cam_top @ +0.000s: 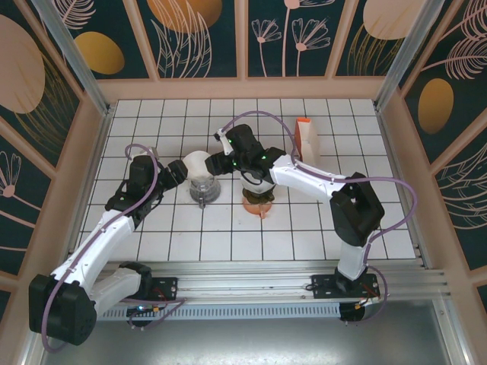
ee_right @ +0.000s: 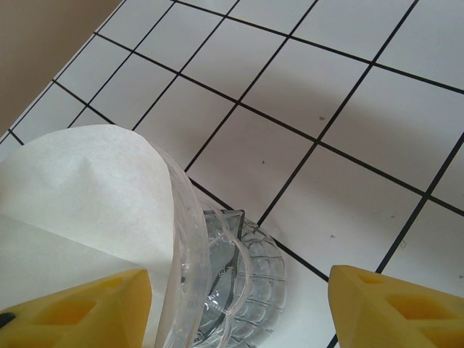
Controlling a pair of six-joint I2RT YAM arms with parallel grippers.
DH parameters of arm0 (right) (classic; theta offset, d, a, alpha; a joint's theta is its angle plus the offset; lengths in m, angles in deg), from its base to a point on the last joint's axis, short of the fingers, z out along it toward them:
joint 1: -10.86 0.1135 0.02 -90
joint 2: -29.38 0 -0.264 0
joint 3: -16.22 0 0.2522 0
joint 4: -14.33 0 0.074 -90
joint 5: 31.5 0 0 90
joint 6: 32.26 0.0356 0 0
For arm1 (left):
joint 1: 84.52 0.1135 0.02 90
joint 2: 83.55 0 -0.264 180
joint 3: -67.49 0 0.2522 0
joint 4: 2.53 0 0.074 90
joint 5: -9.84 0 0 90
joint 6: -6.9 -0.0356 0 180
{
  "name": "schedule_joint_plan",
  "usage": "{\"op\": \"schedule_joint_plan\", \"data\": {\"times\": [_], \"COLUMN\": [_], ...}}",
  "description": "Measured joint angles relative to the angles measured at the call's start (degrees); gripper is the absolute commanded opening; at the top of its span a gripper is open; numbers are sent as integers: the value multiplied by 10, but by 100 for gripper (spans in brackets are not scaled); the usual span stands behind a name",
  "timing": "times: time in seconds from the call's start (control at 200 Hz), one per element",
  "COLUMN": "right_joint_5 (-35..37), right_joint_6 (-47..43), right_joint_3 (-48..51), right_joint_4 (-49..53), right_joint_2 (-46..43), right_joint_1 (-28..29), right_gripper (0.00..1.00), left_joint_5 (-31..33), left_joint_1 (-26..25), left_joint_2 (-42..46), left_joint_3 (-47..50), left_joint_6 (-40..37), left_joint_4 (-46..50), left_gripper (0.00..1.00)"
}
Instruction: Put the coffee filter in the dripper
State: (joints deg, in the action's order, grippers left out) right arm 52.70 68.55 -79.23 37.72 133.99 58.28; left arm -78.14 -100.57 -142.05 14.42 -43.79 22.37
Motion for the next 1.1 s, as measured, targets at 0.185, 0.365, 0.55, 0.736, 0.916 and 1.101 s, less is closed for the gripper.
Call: {"op": "schedule_joint_plan", "data": {"times": [0.185, 0.365, 0.55, 0.736, 0.916, 1.101], "right_joint_5": [7, 16, 19, 19, 26, 30], "right_joint_6": [0, 0, 0, 0, 0, 0], "right_joint_3": [0, 0, 7, 30, 31, 31], "right_joint_4": [0, 0, -5, -4, -5, -6], "right_joint_2": [-8, -23, -29, -30, -30, -30], "right_joint_1": [1, 4, 8, 12, 17, 17], "right_gripper": [67, 67, 67, 66, 66, 66], "left_joint_5": [0, 0, 0, 0, 0, 0], "left_joint_1": [0, 0, 0, 0, 0, 0], "left_joint_2": [0, 0, 0, 0, 0, 0], "left_joint_3": [2, 3, 3, 3, 3, 3], "left_joint_6": [0, 0, 0, 0, 0, 0], "left_joint_4": [-2, -3, -3, -3, -4, -4], "left_gripper": [82, 82, 82, 82, 82, 82]}}
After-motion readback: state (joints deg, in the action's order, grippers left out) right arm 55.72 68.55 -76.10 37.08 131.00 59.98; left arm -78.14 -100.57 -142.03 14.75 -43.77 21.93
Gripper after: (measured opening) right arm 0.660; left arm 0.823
